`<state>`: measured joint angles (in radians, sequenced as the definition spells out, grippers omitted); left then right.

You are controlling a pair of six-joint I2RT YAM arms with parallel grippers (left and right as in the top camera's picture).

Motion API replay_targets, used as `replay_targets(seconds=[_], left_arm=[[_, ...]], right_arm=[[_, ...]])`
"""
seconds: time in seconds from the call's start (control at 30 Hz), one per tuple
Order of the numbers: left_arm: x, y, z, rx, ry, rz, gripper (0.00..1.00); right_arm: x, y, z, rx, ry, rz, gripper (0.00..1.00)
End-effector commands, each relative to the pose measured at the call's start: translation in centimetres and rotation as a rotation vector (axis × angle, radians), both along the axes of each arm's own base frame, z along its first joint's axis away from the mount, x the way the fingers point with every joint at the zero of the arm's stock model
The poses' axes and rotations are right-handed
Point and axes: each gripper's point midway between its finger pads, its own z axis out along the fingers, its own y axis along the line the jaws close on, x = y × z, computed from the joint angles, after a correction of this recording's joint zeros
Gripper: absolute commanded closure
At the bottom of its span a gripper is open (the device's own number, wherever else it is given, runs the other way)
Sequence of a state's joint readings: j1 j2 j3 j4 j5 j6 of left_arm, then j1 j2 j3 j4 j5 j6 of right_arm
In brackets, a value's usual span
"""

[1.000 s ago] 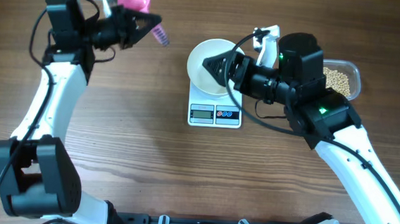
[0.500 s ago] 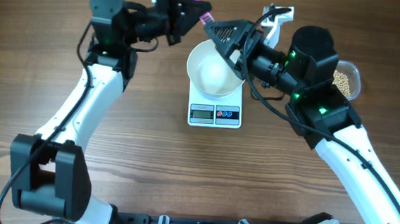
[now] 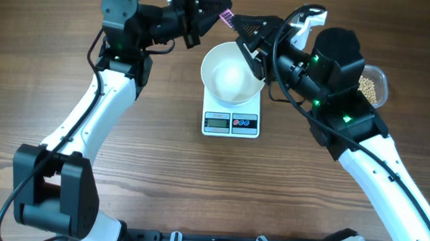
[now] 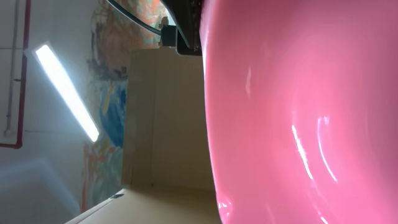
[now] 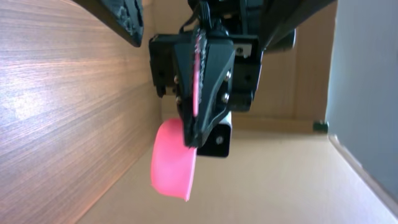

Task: Scoop item into bowl and weigh 150g on scale
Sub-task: 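Carry the scoop above the bowl toward the right gripper, then grasp the scoop handle with the right gripper beside the left gripper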

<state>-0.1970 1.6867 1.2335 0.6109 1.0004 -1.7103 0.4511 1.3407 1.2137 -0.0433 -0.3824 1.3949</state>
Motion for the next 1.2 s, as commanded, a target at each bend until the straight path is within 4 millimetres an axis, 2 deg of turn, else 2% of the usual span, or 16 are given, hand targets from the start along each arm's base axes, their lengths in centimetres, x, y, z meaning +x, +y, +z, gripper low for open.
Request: replay_targets(seconds=[0.0,0.33,0.53,0.63,0.97,1.17], left_arm=[[-0.5,-0.5,1.1,-0.013,-0.017,0.001,0.96],[-2.0,-3.1,1.1,-0.014,-0.018,-0.057,0.96],[-2.4,-3.7,1.1,-0.012,-0.024,-0.072,0.96],[-2.5,-3.9,1.1,-0.012,-0.023,-0.075,0.96],[-2.6,-4.0,1.1,-0.012,-0.023,-0.078,0.96],[-2.6,-4.0,1.1,-0.012,-0.024,-0.082,0.96]], right_arm=[[0.9,-0.6,0.7,0.046,0.023,-0.075,0.45],[1.3,-0.9,0.6,0.049,0.024,-0.094,0.45],[1.4,-0.9,0.6,0.048,0.025,-0.095,0.64],[1.4,-0.9,0.6,0.048,0.025,-0.099,0.70],[1.4,-1.0,0.2,0.041,0.038,-0.102,0.78],[1.5,-1.4,-0.8,0.002,0.055,-0.122,0.77]])
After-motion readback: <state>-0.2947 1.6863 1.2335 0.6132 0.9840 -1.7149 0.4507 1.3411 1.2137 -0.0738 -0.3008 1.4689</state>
